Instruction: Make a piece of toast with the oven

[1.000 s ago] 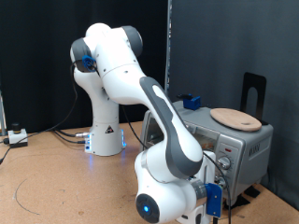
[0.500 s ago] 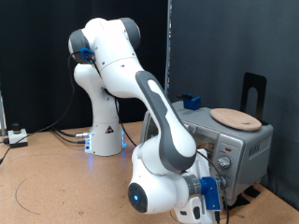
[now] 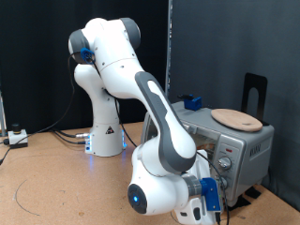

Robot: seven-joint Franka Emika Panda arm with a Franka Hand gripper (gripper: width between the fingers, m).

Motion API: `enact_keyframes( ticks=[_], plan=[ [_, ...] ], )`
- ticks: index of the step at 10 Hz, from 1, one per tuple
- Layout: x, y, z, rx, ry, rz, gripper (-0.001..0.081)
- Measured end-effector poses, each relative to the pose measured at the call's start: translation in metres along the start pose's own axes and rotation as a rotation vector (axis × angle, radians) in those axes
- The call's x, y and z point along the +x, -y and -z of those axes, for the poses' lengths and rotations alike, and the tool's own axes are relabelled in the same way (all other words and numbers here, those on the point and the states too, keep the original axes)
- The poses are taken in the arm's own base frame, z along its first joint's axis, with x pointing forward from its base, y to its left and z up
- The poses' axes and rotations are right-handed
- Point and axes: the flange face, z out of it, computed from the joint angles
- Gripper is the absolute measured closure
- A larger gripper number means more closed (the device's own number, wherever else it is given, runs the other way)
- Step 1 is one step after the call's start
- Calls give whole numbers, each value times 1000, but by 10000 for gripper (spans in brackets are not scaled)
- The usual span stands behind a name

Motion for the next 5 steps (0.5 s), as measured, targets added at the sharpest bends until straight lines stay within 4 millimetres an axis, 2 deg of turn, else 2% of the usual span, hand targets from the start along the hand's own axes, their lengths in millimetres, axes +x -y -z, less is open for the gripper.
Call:
enact_keyframes(
  ticks=[3,4,5],
  plan=[
    [1,3,7,-3,-13,5,682],
    [0,6,13,-6,-22,8,499],
    [0,9,18,-6,-29,9,499]
  ],
)
